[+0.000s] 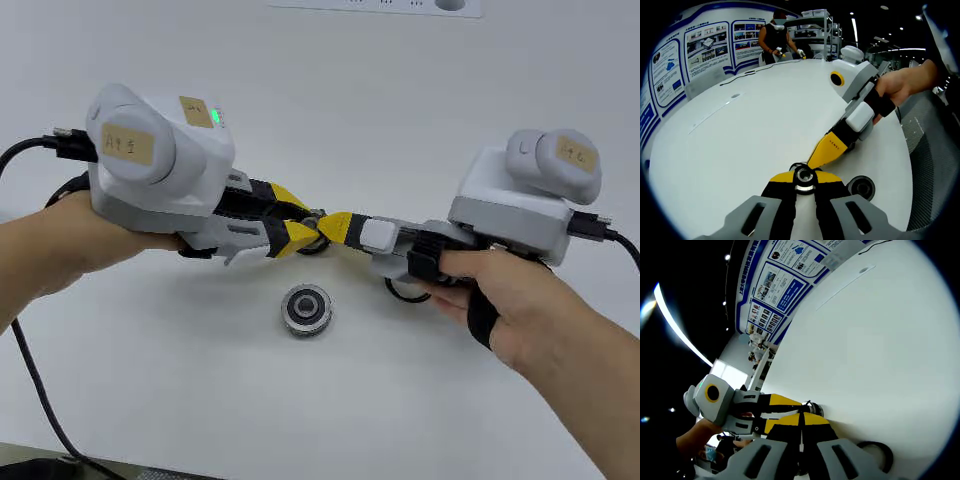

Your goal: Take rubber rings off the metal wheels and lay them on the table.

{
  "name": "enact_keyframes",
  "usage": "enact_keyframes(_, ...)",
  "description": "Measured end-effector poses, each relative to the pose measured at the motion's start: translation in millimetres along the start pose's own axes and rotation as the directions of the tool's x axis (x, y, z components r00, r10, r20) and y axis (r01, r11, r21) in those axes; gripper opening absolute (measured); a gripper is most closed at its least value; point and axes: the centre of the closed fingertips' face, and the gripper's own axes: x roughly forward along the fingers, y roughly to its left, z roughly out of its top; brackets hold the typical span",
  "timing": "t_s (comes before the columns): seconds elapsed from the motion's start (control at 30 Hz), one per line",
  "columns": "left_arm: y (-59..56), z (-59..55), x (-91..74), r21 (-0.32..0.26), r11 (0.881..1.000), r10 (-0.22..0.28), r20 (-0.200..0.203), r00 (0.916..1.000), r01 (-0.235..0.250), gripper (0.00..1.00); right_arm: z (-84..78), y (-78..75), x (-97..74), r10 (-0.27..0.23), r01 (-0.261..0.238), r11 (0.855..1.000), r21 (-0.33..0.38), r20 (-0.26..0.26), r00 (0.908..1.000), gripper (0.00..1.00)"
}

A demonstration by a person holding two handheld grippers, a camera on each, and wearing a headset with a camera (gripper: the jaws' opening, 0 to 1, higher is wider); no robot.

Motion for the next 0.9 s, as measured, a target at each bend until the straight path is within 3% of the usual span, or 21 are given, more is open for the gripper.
enact_keyframes(0.4, -0.6, 0.3, -0.2, 0.014, 1.000, -0.002, 0.004, 1.0000, 0.002, 0.13, -0.3, -3.4, -4.6, -0.019, 0.019, 1.000, 0.007, -0.008, 0.9998, 0.01)
enact_keyframes(0.7, -3.0, 2.4, -2.2, 0.072, 0.997, 0.004, -0.024, 0.9997, -0.002, 0.14, 1.1, -1.0, -4.9, -0.017, 0.017, 1.000, 0.025, 0.000, 0.9999, 0.01)
enact_keyframes(0.9, 2.3, 10.2, -14.8, 0.065, 0.997, 0.042, 0.008, 0.9991, -0.042, 0.28, 0.2, 3.4, -4.1, -0.010, 0.010, 0.999, 0.037, 0.002, 1.0000, 0.02)
